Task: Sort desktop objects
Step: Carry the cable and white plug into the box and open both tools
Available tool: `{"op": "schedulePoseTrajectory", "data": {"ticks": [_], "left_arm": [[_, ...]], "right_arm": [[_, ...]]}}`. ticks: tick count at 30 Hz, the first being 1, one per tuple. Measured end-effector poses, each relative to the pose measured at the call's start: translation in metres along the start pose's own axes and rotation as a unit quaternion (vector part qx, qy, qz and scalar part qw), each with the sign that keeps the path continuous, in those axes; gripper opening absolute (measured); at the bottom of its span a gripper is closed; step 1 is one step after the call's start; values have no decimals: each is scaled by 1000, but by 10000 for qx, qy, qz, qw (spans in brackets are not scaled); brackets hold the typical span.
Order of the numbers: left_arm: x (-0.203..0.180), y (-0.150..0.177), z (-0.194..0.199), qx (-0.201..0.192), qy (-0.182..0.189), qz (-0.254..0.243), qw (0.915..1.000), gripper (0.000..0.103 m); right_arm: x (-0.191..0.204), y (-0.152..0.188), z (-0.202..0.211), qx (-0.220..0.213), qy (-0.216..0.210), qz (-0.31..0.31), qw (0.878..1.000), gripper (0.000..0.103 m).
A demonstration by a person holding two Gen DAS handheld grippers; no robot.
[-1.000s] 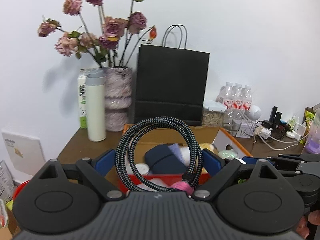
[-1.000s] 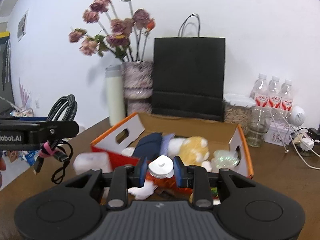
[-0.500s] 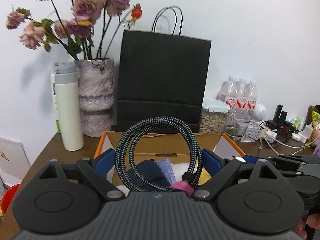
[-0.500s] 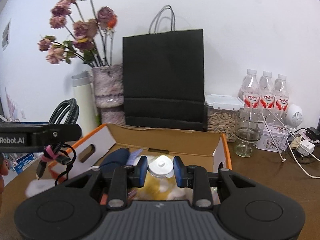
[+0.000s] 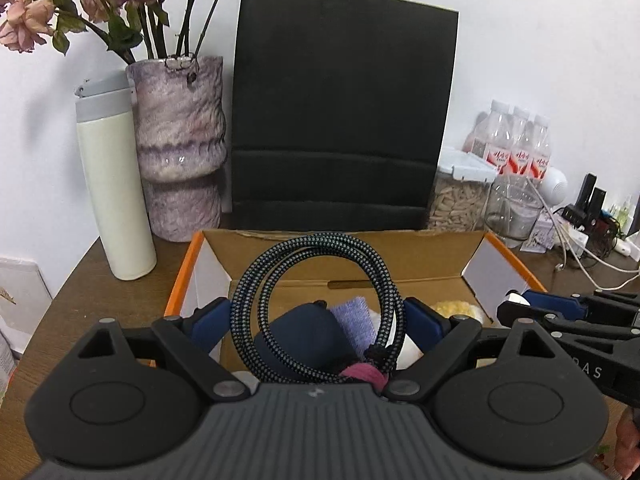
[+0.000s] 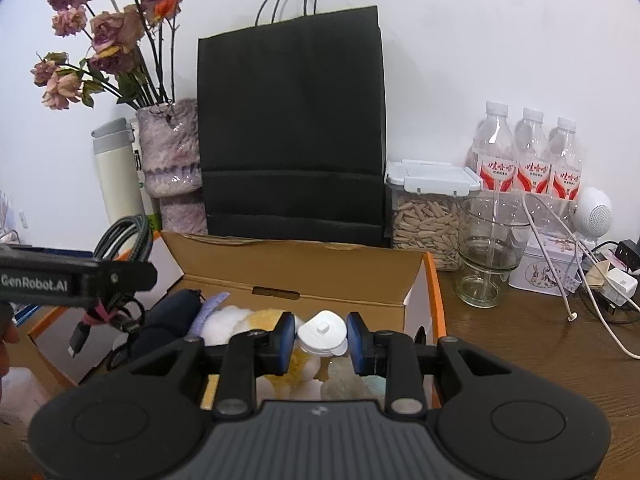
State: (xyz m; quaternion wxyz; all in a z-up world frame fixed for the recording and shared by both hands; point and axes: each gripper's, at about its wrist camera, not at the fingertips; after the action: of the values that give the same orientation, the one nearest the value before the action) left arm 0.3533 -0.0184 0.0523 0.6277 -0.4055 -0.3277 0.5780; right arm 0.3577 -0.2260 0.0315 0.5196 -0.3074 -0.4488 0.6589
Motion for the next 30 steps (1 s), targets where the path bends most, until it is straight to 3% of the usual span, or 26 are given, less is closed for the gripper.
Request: {"op": "schedulePoseTrajectory", "data": {"ticks": [7,10,11,12,14,30], "left_arm": [[-1,1,0,28,-27,-25,10000,94],[-1,0,1,14,-14,11,10000,103],[0,0,2,-18,8,36,10000,103],[0,-1,3,-37,35,48,10000,103],[-1,-1,4,-5,94,43,9999,103],[-10,2,3,51,56,-137,9999,103]], "right_arm": [[3,1,0,44,-37,30,10000,27],[3,0,1,72,-96,-13,9999,34],[4,-1,1,77,-105,-42,9999,50],[4,-1,2,75,-119,-77,9999,73],[4,-2,3,70,-167,-90,9998,98],[16,-3,7,183,-132,99,9997,102]]}}
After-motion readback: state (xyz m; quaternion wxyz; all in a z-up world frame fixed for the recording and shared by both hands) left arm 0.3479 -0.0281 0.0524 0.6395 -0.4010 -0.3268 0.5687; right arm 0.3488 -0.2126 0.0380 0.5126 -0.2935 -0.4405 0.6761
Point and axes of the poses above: each gripper's, at about its wrist camera, not at the fingertips, and z roughly against the way its jaws point, x to its left, y to its underside, and after that the axes turned 5 degrees about -x, right-handed
